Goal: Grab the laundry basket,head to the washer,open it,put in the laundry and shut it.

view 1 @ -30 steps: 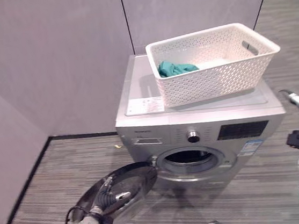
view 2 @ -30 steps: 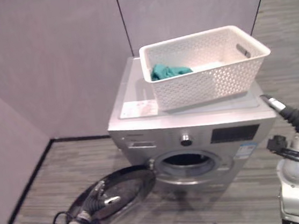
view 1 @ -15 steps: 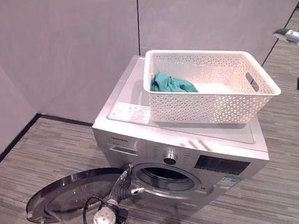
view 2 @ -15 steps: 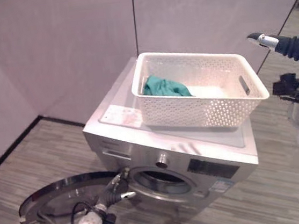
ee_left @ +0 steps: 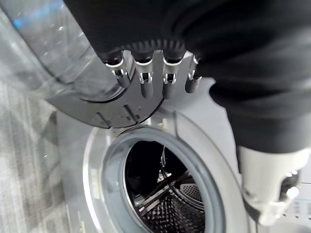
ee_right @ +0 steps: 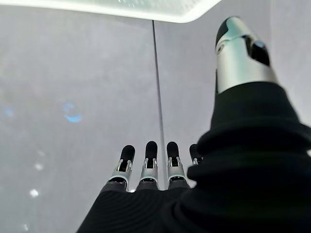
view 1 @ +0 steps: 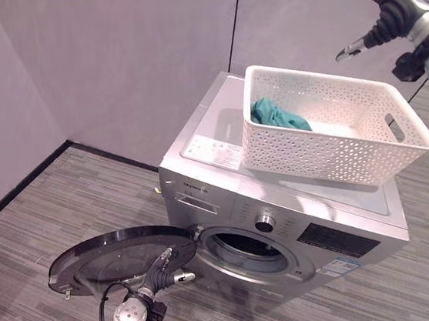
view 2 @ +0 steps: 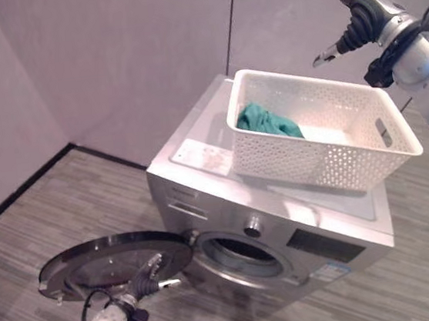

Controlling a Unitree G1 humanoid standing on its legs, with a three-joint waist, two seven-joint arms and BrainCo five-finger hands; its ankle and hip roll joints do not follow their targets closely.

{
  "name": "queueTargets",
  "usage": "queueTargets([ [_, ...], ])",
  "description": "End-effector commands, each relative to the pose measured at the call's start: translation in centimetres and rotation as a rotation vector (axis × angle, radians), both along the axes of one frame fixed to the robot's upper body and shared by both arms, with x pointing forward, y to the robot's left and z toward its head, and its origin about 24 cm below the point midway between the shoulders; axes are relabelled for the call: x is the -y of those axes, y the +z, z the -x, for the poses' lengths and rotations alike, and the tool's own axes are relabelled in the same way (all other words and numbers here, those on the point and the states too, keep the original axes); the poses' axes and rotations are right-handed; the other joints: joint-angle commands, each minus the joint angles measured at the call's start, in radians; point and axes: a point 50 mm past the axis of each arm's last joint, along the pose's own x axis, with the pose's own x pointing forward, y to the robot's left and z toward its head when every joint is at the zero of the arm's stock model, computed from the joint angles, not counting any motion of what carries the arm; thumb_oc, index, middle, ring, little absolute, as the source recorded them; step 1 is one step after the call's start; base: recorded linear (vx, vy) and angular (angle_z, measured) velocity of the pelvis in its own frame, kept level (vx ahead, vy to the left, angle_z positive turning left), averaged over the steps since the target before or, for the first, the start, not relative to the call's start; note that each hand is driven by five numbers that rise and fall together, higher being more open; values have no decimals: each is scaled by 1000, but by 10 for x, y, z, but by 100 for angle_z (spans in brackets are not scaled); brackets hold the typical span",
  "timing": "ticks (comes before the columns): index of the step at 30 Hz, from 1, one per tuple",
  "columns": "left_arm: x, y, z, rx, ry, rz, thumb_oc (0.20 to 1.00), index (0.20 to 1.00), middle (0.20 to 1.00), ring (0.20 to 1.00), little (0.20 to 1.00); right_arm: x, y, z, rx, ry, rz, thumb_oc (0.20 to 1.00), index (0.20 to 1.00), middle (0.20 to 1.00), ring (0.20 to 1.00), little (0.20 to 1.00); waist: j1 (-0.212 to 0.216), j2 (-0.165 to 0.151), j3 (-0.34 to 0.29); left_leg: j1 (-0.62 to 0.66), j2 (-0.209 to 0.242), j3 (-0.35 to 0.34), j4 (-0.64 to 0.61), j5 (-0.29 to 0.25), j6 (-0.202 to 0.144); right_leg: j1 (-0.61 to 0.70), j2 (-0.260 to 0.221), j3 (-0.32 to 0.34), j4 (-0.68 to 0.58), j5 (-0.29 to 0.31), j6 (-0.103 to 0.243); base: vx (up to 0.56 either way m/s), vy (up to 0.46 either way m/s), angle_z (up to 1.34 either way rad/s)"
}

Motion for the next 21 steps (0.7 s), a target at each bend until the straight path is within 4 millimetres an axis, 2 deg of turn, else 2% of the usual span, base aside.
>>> queueTargets([
  [1, 5, 14, -15, 72, -28, 48, 1000, 1000, 1000, 1000, 1000, 21, 26, 4, -14, -121, 8, 1000, 1000, 1000, 1000, 1000, 28, -2, -20, 55, 35, 20, 43, -58, 20, -8, 5, 16, 2, -11, 16, 28, -50, -2],
  [3, 5, 12, -12, 53, -30, 60, 1000, 1000, 1000, 1000, 1000, 36, 21, 3, -54, -191, -1, 1000, 1000, 1000, 1000, 1000, 34, 1, -15, 45, 45, 9, 38, -41, 11, -8, 13, 3, 1, -19, 12, 45, -51, 6],
  [10, 8, 7, -7, 20, -39, 79, 1000, 1000, 1000, 1000, 1000, 48, 11, 0, -111, -240, -27, 1000, 1000, 1000, 1000, 1000, 44, 13, 2, 16, 71, -7, 45, -12, -3, -16, 36, -13, 1, -39, 0, 36, -48, 8],
  [18, 8, 5, -8, 9, -29, 84, 1000, 1000, 1000, 1000, 1000, 38, 8, -7, -164, -227, 0, 1000, 1000, 1000, 1000, 1000, 57, 10, 37, -18, 105, -4, 72, 12, -15, -37, 63, -20, 1, -51, -12, 40, -56, 0],
  [21, 8, 5, -8, 9, -29, 84, 1000, 1000, 1000, 1000, 1000, 38, 8, -7, -164, -227, 0, 1000, 1000, 1000, 1000, 1000, 57, 10, 37, -19, 105, -4, 73, 12, -15, -37, 64, -21, 1, -51, -12, 0, 0, 0],
])
